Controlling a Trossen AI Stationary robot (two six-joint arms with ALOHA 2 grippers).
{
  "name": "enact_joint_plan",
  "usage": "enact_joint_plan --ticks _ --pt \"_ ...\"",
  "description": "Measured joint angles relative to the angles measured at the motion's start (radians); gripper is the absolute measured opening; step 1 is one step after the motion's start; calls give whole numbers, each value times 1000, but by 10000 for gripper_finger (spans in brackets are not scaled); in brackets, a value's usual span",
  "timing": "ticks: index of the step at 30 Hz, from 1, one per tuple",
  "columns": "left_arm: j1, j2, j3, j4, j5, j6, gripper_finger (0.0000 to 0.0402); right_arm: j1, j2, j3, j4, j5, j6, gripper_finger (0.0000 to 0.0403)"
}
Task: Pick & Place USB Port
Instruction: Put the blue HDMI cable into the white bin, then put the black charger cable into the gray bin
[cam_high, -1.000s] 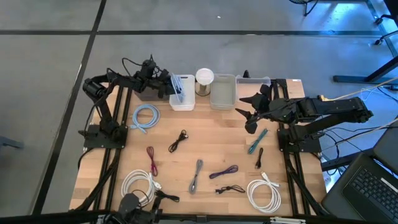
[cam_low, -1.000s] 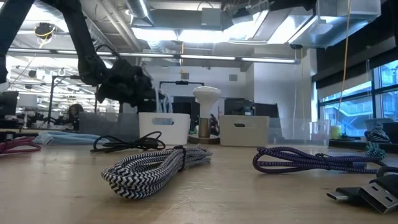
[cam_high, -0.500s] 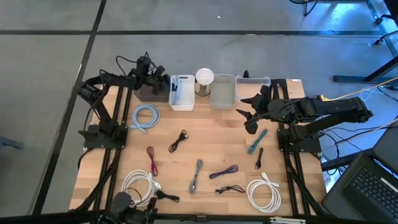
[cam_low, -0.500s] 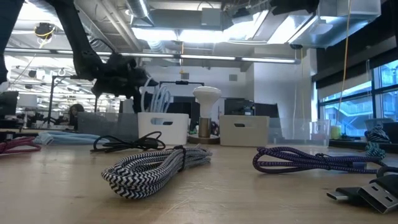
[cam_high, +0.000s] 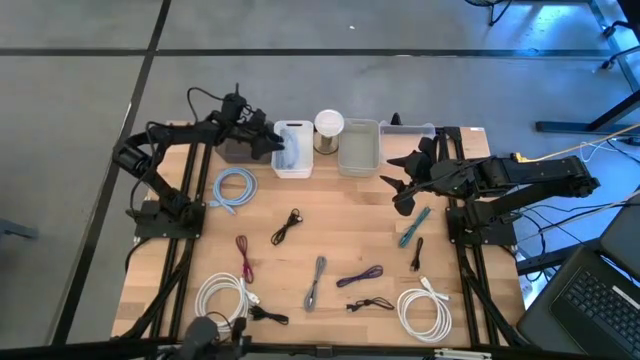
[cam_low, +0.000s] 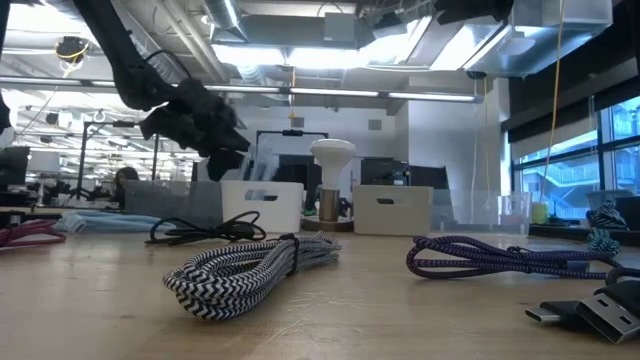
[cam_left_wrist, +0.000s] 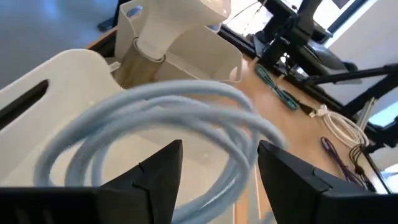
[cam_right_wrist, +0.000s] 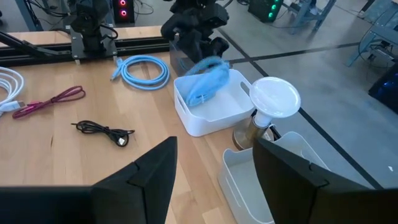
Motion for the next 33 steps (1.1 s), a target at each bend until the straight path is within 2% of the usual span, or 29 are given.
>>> enact_joint_plan --ticks 3,12,17,21,24,27,33 --pt "-18 0 0 1 -47 19 200 0 0 0 1 0 0 213" --pt "-6 -29 0 -15 -27 10 200 0 0 0 1 0 3 213" --pt "-10 -180 0 -101 78 -50 200 0 0 0 -3 -1 3 213" --pt "-64 -365 1 -320 89 -25 200 0 0 0 -10 -2 12 213" --pt "-160 -498 -13 -519 -66 33 200 0 0 0 -36 -3 34 213" --pt "-289 -601 -64 -629 -244 -1 200 0 0 0 -40 -3 52 213" --pt "-563 -700 -190 -554 -492 -270 200 0 0 -8 -24 -3 52 213"
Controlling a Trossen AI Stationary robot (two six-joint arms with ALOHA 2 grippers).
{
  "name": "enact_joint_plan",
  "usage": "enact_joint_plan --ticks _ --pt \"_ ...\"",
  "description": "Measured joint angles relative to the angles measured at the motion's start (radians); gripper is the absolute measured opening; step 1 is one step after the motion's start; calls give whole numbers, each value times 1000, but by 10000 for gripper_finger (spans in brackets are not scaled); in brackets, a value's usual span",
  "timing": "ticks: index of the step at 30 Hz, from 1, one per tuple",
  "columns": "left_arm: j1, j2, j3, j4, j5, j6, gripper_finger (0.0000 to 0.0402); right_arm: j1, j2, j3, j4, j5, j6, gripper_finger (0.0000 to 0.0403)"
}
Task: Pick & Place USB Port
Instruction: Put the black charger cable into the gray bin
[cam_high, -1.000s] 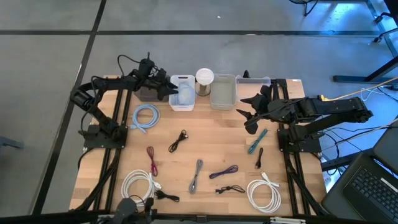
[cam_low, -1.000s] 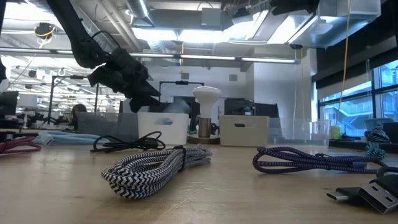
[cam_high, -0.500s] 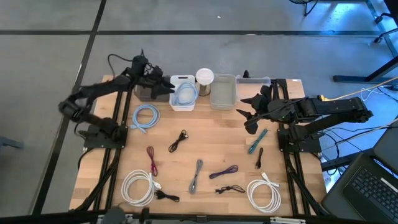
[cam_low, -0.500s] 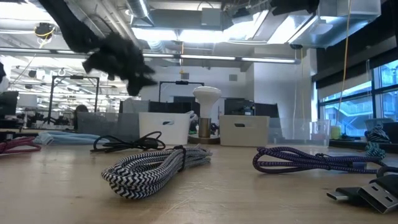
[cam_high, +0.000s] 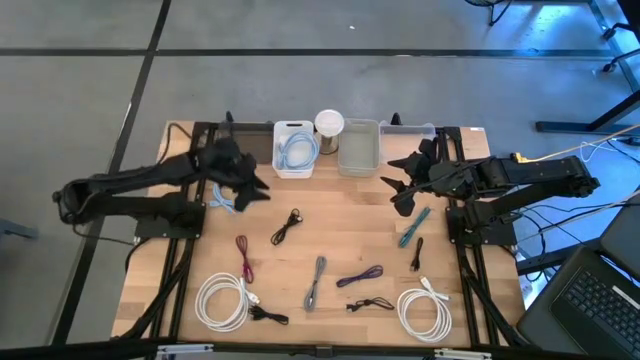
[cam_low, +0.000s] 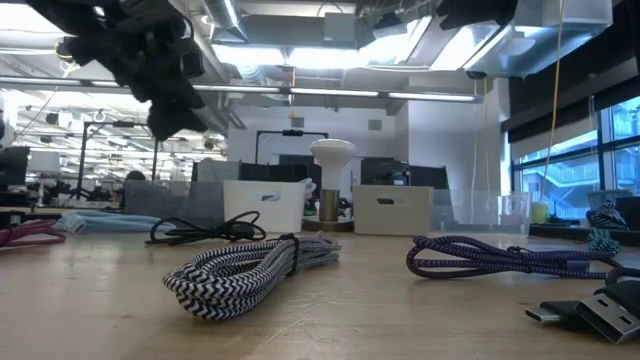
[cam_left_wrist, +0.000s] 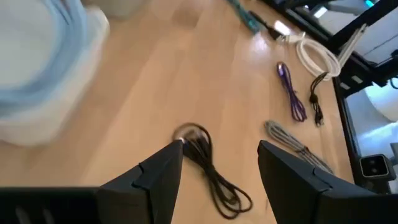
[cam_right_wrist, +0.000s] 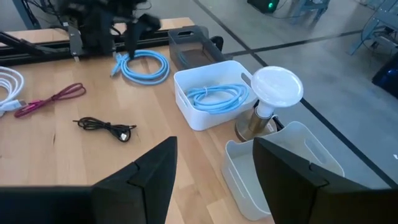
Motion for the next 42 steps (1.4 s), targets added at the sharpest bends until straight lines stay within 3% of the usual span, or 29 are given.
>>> enact_joint_plan --ticks 7,13,26,35,38,42 --pt "-274 57 -79 164 -287 -160 200 0 2 0 1 -1 0 213" --pt "-376 165 -81 208 -449 -196 200 0 2 0 3 -24 0 213" --pt "-468 455 -81 421 -440 -321 200 0 2 0 2 -27 -4 214" --pt "-479 632 -79 525 -482 -304 198 0 2 0 3 -27 -11 214" --pt "-477 675 -78 618 -503 -255 165 0 2 0 2 -27 -11 214" --pt "-476 685 -81 672 -453 -199 55 0 2 0 2 -27 -8 214"
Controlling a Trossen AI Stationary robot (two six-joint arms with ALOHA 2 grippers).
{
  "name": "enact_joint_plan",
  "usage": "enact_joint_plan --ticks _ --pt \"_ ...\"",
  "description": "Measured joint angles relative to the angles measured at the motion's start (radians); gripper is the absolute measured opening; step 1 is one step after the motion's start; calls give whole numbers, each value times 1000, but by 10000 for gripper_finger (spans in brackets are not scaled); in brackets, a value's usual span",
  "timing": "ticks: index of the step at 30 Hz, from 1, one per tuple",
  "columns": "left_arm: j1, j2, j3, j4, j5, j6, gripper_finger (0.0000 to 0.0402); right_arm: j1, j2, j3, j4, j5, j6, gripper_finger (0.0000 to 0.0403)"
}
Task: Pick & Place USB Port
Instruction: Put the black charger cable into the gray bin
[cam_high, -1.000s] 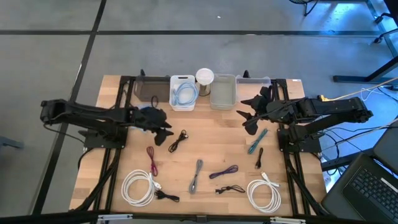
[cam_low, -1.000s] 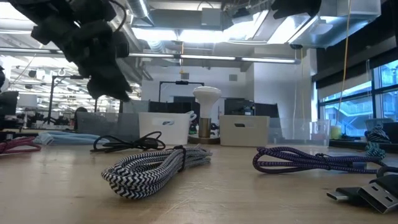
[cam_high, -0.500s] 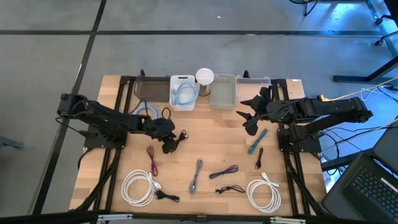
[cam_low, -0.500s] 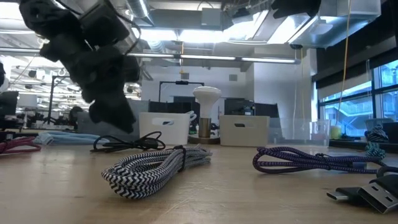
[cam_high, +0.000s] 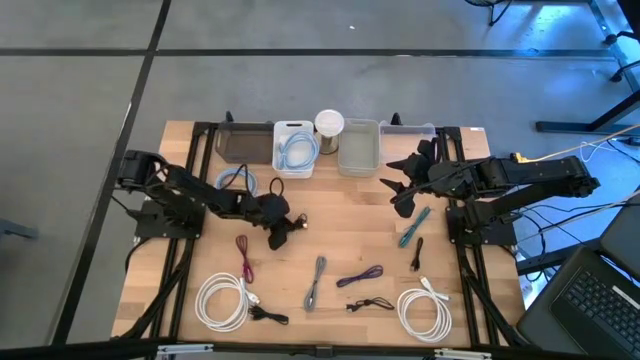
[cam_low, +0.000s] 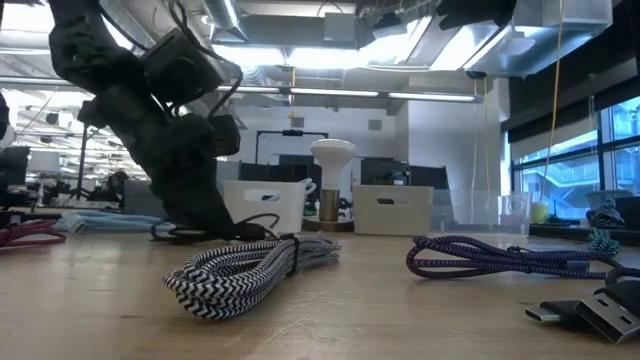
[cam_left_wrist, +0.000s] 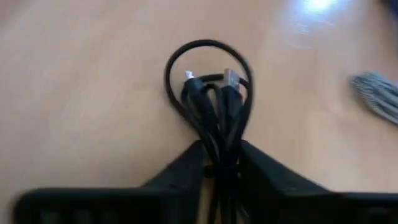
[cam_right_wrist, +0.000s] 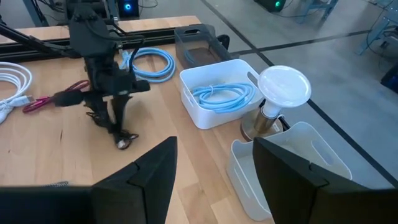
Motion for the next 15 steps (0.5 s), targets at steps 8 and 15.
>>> enact_joint_plan --ticks 8,15 --pt "3 -47 6 158 57 37 28 0 0 0 -1 0 0 214" --pt "57 -164 68 297 81 281 28 0 0 0 1 0 6 214"
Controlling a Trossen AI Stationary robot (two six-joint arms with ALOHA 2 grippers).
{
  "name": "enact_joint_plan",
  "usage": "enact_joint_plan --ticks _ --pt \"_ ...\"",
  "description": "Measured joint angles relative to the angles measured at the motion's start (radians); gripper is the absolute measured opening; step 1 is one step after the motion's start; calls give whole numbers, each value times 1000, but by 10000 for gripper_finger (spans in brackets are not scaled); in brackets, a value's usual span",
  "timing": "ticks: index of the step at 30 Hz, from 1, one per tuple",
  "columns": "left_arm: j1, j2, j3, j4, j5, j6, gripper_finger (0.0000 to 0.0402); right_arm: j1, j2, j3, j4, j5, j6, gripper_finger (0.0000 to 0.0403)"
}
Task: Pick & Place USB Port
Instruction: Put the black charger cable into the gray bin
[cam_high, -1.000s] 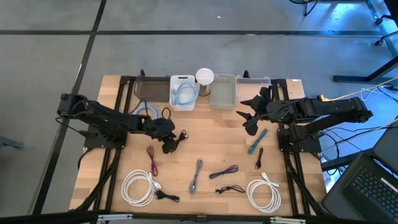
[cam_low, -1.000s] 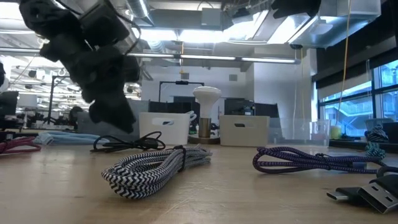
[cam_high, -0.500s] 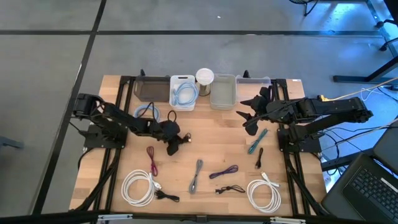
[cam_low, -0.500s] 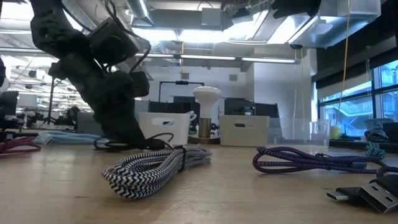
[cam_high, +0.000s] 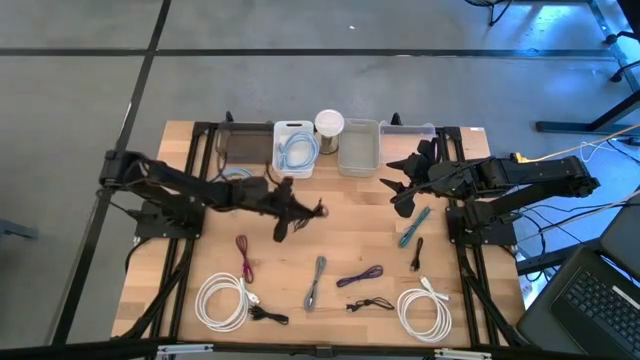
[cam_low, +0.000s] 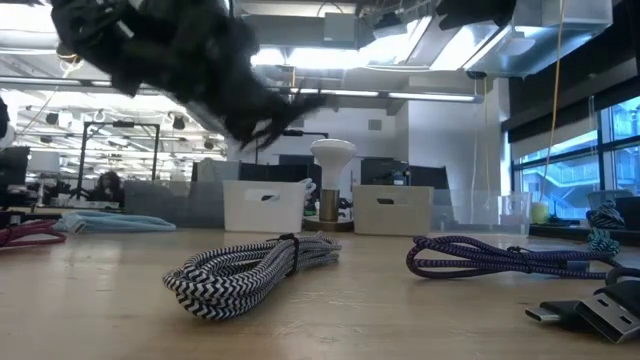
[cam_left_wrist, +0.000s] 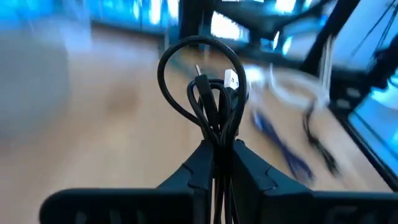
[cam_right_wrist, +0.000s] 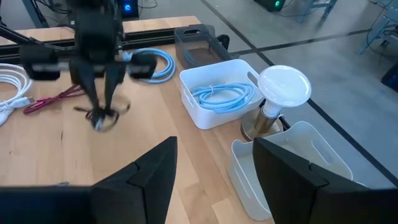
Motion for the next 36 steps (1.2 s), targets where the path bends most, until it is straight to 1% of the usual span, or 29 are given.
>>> enact_joint_plan --ticks 2,3,6,11,14,16,20,27,34,36 --pt "34 -22 18 57 4 93 28 0 0 0 6 0 -1 214" --pt "55 -28 34 90 22 137 28 0 0 0 13 -3 -3 214" --pt "135 -32 97 153 131 228 28 0 11 0 67 -28 -42 214" --pt "250 3 250 141 321 268 27 0 46 0 155 -92 -103 213" --pt "299 35 330 141 428 268 27 0 71 0 189 -98 -120 213" --pt "321 59 369 141 473 259 27 0 90 0 218 -98 -137 213" --pt "344 109 431 139 532 227 27 0 127 0 311 -97 -202 213" --pt "344 158 485 141 579 211 27 -2 187 0 510 -95 -332 213" --pt "344 152 485 168 581 197 27 -48 209 0 535 -95 -340 213" --pt "343 152 485 179 581 191 27 -64 215 0 568 -95 -339 213"
